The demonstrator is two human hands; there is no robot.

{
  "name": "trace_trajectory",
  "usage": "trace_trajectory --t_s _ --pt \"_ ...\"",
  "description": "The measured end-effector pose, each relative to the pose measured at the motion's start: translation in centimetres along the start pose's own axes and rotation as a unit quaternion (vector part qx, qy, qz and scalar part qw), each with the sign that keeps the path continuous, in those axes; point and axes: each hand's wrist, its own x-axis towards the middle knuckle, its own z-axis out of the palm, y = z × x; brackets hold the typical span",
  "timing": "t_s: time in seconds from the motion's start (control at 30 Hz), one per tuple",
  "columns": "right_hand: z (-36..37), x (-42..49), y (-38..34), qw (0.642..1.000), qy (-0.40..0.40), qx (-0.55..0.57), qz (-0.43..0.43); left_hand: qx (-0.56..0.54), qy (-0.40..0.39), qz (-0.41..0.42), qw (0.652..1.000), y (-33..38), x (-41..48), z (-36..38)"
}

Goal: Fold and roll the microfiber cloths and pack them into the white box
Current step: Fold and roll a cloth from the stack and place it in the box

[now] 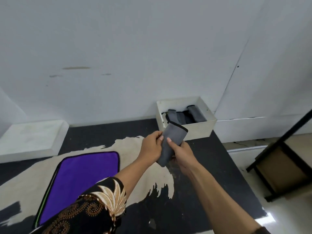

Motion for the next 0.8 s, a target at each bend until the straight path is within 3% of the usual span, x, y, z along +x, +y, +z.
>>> trace_trajectory --t_s 0.17,0.27,0.43,0.57,0.7,0.8 --pt "-2.1 2.5 -2.7 0.996 0.056 -0.033 -0.056 -0.003 -0.079 0.028 0.996 1.7 2.1 1.4" --pt "-3.2 5.4 -4.0 0.995 0.044 -0.068 -0.057 0.026 -0.096 0.031 0.995 2.1 4.0 2.4" --pt "-4.9 11.8 -6.3 0.988 0.018 -0.133 -0.079 0.078 -0.070 -0.010 0.994 2.2 8.5 4.5" --pt "-5.9 20.0 -8.9 0.975 0.043 -0.193 -0.100 0.112 0.012 -0.081 0.990 1.8 12.9 5.2" --pt "-6.1 28.0 -8.8 0.962 -0.011 -0.269 -0.046 0.121 0.077 -0.165 0.976 -0.5 15.0 5.0" --pt "-5.2 31.7 -7.4 0.964 -0.064 -0.257 0.005 0.113 0.106 -0.218 0.964 -3.1 14.5 5.2"
